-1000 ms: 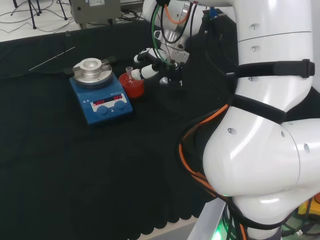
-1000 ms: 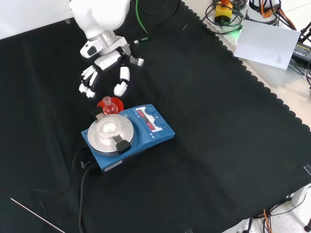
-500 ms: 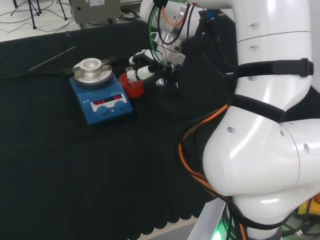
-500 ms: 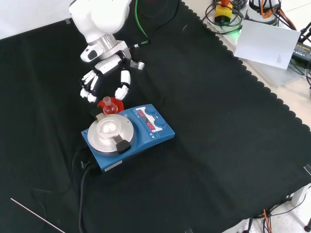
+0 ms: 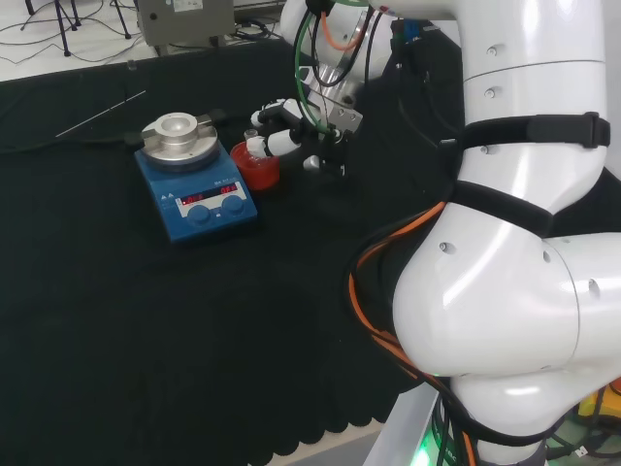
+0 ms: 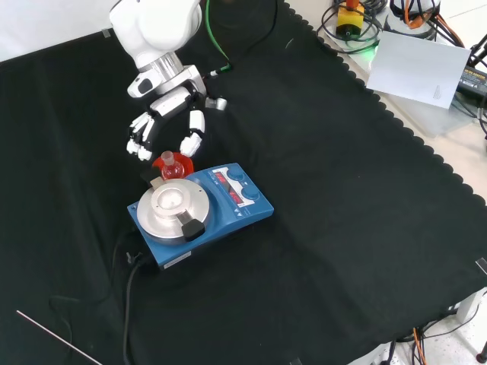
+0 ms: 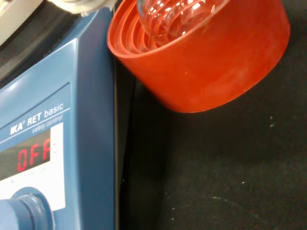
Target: Pick up the round-bottom flask.
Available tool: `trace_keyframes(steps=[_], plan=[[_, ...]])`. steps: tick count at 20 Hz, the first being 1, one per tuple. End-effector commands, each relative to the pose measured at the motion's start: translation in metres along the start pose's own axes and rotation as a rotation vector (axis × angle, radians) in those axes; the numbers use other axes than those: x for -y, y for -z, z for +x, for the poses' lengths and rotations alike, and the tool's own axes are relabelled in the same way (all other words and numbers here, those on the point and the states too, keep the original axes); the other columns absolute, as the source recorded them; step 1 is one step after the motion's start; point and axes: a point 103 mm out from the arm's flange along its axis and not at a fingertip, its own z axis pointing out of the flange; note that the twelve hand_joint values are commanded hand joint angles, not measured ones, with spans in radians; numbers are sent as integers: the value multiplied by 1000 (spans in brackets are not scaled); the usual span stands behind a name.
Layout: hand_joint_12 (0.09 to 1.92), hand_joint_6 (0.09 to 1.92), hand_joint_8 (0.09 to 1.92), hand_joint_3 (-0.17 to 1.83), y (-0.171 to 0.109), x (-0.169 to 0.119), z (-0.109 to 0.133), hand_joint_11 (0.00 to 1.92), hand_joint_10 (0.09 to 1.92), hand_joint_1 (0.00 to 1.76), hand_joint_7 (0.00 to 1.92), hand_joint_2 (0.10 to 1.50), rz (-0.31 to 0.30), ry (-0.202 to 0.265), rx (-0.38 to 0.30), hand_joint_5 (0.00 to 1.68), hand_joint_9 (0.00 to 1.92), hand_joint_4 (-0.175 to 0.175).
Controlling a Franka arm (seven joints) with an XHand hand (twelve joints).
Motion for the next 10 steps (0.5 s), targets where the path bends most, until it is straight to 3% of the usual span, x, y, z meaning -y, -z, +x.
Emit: trace_keyframes(steps=[1,10], plan=[[1201,87,526,559,-2,-1,1,0,651,743,137,689,-3,8,-7,571,254,-33],[1200,87,528,548,-2,-4,3,0,649,739,149,696,2,10,-10,610,260,-31]])
